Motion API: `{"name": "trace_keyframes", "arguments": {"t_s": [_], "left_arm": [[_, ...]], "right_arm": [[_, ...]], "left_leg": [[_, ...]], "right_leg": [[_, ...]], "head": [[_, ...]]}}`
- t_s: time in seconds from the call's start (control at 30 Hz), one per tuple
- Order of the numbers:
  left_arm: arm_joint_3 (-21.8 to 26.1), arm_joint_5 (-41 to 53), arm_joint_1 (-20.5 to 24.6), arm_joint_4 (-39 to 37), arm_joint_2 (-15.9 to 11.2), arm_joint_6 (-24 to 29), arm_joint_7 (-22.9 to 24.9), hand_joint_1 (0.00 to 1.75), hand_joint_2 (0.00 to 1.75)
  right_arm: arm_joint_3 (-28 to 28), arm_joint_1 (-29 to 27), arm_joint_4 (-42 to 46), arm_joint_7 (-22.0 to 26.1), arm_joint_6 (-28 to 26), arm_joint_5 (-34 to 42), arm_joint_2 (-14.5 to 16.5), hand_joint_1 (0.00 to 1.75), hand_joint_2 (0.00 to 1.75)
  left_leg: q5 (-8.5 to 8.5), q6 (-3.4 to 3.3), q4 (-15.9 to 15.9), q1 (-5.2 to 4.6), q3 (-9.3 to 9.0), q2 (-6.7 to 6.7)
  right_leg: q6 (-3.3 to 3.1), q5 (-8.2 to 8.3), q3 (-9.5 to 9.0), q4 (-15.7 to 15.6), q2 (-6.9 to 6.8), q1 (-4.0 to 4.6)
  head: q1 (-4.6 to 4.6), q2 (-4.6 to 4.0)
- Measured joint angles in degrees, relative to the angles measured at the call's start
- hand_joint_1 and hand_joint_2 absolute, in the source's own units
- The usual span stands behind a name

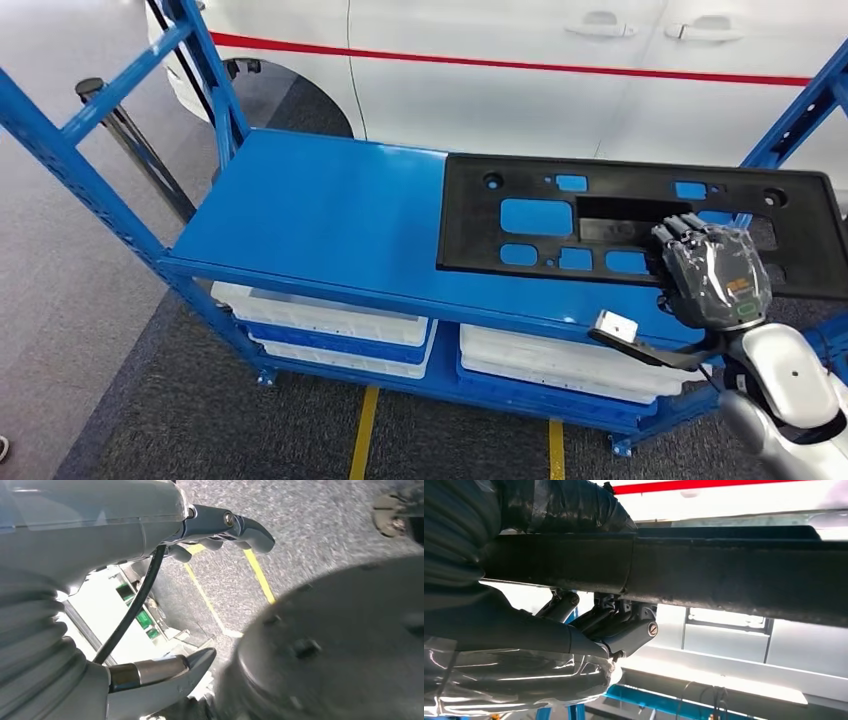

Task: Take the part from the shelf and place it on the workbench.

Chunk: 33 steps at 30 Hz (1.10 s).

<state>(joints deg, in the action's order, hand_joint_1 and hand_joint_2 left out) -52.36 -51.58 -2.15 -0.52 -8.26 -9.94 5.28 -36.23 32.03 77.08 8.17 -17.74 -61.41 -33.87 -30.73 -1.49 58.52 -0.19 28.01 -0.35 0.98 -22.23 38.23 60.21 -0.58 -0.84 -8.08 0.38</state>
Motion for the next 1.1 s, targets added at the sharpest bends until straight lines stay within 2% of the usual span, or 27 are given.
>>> {"name": "trace_keyframes", "arguments": {"t_s": [0.07,0.1,0.13,0.2,0.23,0.27,0.3,0.33,0.37,0.43,0.47,0.53,0.57,0.6,0.63,0.7,0.73,0.77,0.8,0.83,0.87,0.9,0.93,0.97,1.03,1.07,1.1], "left_arm": [[-0.08,-0.06,-0.27,0.0,-0.03,0.16,-0.02,0.0,1.75],[-0.12,-0.07,-0.39,0.0,-0.02,0.21,-0.05,0.0,1.75],[-0.15,-0.1,-0.49,0.0,-0.01,0.25,-0.09,0.0,1.75],[-0.18,-0.14,-0.63,0.0,0.01,0.37,-0.22,0.0,1.75],[-0.18,-0.16,-0.7,0.0,0.04,0.45,-0.33,0.0,1.75],[-0.18,-0.17,-0.74,0.0,0.09,0.51,-0.48,0.0,1.75],[-0.18,-0.19,-0.77,0.0,0.2,0.57,-0.67,0.0,1.75],[-0.18,-0.21,-0.79,0.0,0.33,0.65,-0.87,0.0,1.75],[-0.18,-0.22,-0.81,0.0,0.46,0.71,-1.04,0.0,1.75],[-0.17,-0.22,-0.84,0.0,0.72,0.79,-1.3,0.0,1.75],[-0.16,-0.22,-0.87,0.0,0.79,0.8,-1.4,0.0,1.75],[-0.14,-0.24,-0.98,-0.02,0.89,0.85,-1.7,0.0,1.75],[-0.12,-0.28,-1.07,-0.03,0.92,0.88,-1.91,0.0,1.75],[-0.11,-0.32,-1.16,-0.05,0.96,0.91,-2.13,0.0,1.75],[-0.11,-0.4,-1.22,-0.07,1.01,0.95,-2.39,0.0,1.75],[-0.1,-0.62,-1.28,-0.07,1.14,1.01,-2.93,0.0,1.75],[-0.1,-0.71,-1.29,-0.07,1.22,1.05,-3.22,0.0,1.75],[-0.09,-0.75,-1.32,-0.07,1.28,1.08,-3.47,0.0,1.75],[-0.09,-0.77,-1.36,-0.07,1.34,1.11,-3.66,0.0,1.75],[-0.09,-0.77,-1.4,-0.07,1.4,1.12,-3.86,0.0,1.75],[-0.09,-0.77,-1.43,-0.07,1.44,1.13,-4.03,0.0,1.75],[-0.09,-0.77,-1.48,-0.07,1.48,1.13,-4.2,0.0,1.75],[-0.09,-0.77,-1.56,-0.07,1.52,1.15,-4.39,0.0,1.75],[-0.09,-0.77,-1.67,-0.07,1.58,1.16,-4.54,0.0,1.75],[-0.06,-0.75,-1.95,-0.07,1.78,1.21,-4.88,0.0,1.75],[-0.03,-0.75,-2.07,-0.07,1.92,1.21,-5.06,0.0,1.75],[-0.01,-0.75,-2.15,-0.07,2.08,1.21,-5.24,0.0,1.75]], "right_arm": [[0.61,-0.95,0.56,-0.03,-0.34,0.28,-1.46,1.75,1.75],[0.99,-1.42,0.84,-0.07,-0.49,0.36,-2.16,1.75,1.75],[1.4,-1.85,1.06,-0.12,-0.65,0.4,-2.75,1.75,1.75],[2.23,-2.78,1.52,-0.2,-0.83,0.45,-3.78,1.75,1.75],[2.59,-3.35,1.74,-0.22,-0.89,0.46,-4.23,1.75,1.75],[2.91,-3.95,1.99,-0.21,-0.92,0.47,-4.65,1.75,1.75],[3.22,-4.53,2.27,-0.21,-0.93,0.47,-5.02,1.75,1.75],[3.58,-5.06,2.64,-0.2,-0.95,0.47,-5.39,1.75,1.75],[3.99,-5.48,3.04,-0.19,-0.96,0.46,-5.71,1.75,1.75],[5.0,-6.37,3.88,-0.15,-1.05,0.43,-6.28,1.75,1.75],[5.49,-6.8,4.21,-0.14,-1.15,0.39,-6.58,1.75,1.75],[6.27,-7.7,4.71,-0.13,-1.36,0.34,-7.06,1.75,1.75],[6.57,-8.09,4.94,-0.15,-1.5,0.32,-7.29,1.75,1.75],[6.85,-8.57,5.23,-0.16,-1.68,0.32,-7.5,1.75,1.75],[7.21,-9.21,5.62,-0.19,-1.92,0.36,-7.8,1.75,1.75],[8.17,-10.81,6.53,-0.1,-2.48,0.83,-8.69,1.75,1.75],[8.83,-11.85,7.14,0.07,-2.69,1.42,-9.24,1.75,1.75],[9.54,-12.96,7.8,0.37,-2.84,2.12,-9.78,1.75,1.75],[10.32,-14.15,8.54,0.77,-2.95,2.85,-10.31,1.75,1.75],[11.23,-15.52,9.42,1.16,-3.03,3.46,-10.85,1.75,1.75],[12.22,-16.98,10.43,1.53,-3.13,3.91,-11.41,1.75,1.75],[13.31,-18.48,11.5,1.82,-3.26,4.24,-11.99,1.75,1.75],[14.47,-19.99,12.64,2.03,-3.46,4.47,-12.6,1.75,1.75],[15.55,-21.39,13.71,2.15,-3.73,4.64,-13.17,1.75,1.75],[17.48,-24.12,15.73,2.25,-4.32,4.89,-14.27,1.75,1.75],[18.29,-25.56,16.62,2.27,-4.57,5.01,-14.76,1.75,1.75],[19.09,-26.98,17.47,2.31,-4.74,5.1,-15.29,1.75,1.75]], "left_leg": [[1.27,-0.67,-0.61,0.19,0.58,0.12],[2.04,-1.09,-0.89,0.34,1.04,0.21],[2.74,-1.43,-1.02,0.46,1.64,0.3],[3.91,-1.8,-0.84,0.36,3.39,0.37],[4.46,-1.81,-0.65,0.32,4.35,0.37],[4.96,-1.78,-0.39,0.29,5.31,0.37],[5.39,-1.69,-0.07,0.29,6.24,0.36],[5.77,-1.56,0.29,0.3,7.08,0.35],[6.09,-1.38,0.65,0.3,7.79,0.33],[6.78,-0.83,1.17,0.19,8.69,0.28],[7.19,-0.5,1.2,0.16,8.89,0.24],[8.01,0.2,0.9,0.1,9.07,0.16],[7.54,0.51,1.17,0.13,9.37,0.12],[6.12,0.78,2.11,0.16,9.81,0.09],[3.6,1.02,4.21,0.23,10.49,0.09],[-2.16,1.45,10.92,0.47,12.03,0.12],[-3.74,1.64,14.29,0.55,12.46,0.13],[-3.82,1.75,16.35,0.61,12.23,0.14],[-2.68,1.78,16.61,0.66,11.13,0.14],[-0.98,1.68,14.86,0.69,9.03,0.14],[0.28,1.45,11.43,0.7,6.08,0.11],[0.5,1.18,6.92,0.59,2.74,0.08],[0.04,0.92,2.99,0.49,0.02,0.04],[-0.64,0.69,0.17,0.31,-1.7,0.01],[-0.6,0.11,-1.69,0.09,-2.12,0.01],[0.14,-0.28,-1.97,0.11,-1.69,0.11],[0.94,-0.78,-2.22,0.2,-1.12,0.24]], "right_leg": [[0.73,-0.58,0.32,0.15,0.1,-0.11],[1.0,-2.26,0.8,1.27,0.22,-0.12],[1.2,-4.85,1.56,3.48,0.33,-0.19],[1.63,-9.92,3.31,10.3,0.44,-0.25],[1.82,-10.95,3.68,13.32,0.45,-0.29],[1.96,-10.7,3.33,14.94,0.45,-0.34],[2.02,-9.4,2.01,14.62,0.45,-0.39],[1.99,-7.8,-0.33,12.21,0.45,-0.43],[1.85,-7.19,-3.17,8.4,0.46,-0.45],[1.21,-7.69,-7.84,1.29,0.52,-0.16],[0.81,-8.31,-8.81,-0.56,0.55,0.05],[-0.13,-7.65,-8.65,-1.29,0.5,0.08],[-0.63,-7.1,-8.28,-1.57,0.37,-0.06],[-1.19,-6.43,-7.75,-1.78,0.23,-0.23],[-1.62,-5.71,-7.08,-1.96,0.08,-0.39],[-1.96,-4.48,-5.53,-1.79,-0.12,-0.27],[-1.93,-3.88,-4.64,-1.63,-0.2,-0.23],[-1.87,-3.3,-3.76,-1.46,-0.29,-0.2],[-1.78,-2.75,-2.84,-1.26,-0.35,-0.19],[-1.63,-2.2,-1.96,-1.05,-0.39,-0.18],[-1.44,-1.72,-1.25,-0.83,-0.42,-0.17],[-1.19,-1.28,-0.67,-0.59,-0.43,-0.11],[-0.89,-0.82,-0.32,-0.47,-0.46,-0.08],[-0.55,-0.34,-0.19,-0.49,-0.5,-0.11],[0.26,0.84,-0.1,-1.03,-0.52,-0.23],[0.62,0.79,0.08,-1.1,-0.39,-0.36],[0.88,-0.32,0.45,-0.58,-0.21,-0.41]], "head": [[0.03,0.0],[0.05,0.0],[0.09,0.0],[0.1,0.0],[0.11,-0.01],[0.1,-0.01],[0.1,-0.01],[0.1,-0.01],[0.1,-0.01],[0.05,-0.01],[0.02,-0.01],[-0.05,-0.01],[-0.05,-0.01],[-0.06,-0.01],[-0.07,-0.01],[-0.08,-0.01],[-0.08,-0.01],[-0.08,-0.01],[-0.08,-0.01],[-0.08,-0.01],[-0.08,-0.01],[-0.08,-0.01],[-0.07,0.0],[-0.07,0.0],[-0.09,0.01],[-0.1,0.0],[-0.09,0.0]]}}
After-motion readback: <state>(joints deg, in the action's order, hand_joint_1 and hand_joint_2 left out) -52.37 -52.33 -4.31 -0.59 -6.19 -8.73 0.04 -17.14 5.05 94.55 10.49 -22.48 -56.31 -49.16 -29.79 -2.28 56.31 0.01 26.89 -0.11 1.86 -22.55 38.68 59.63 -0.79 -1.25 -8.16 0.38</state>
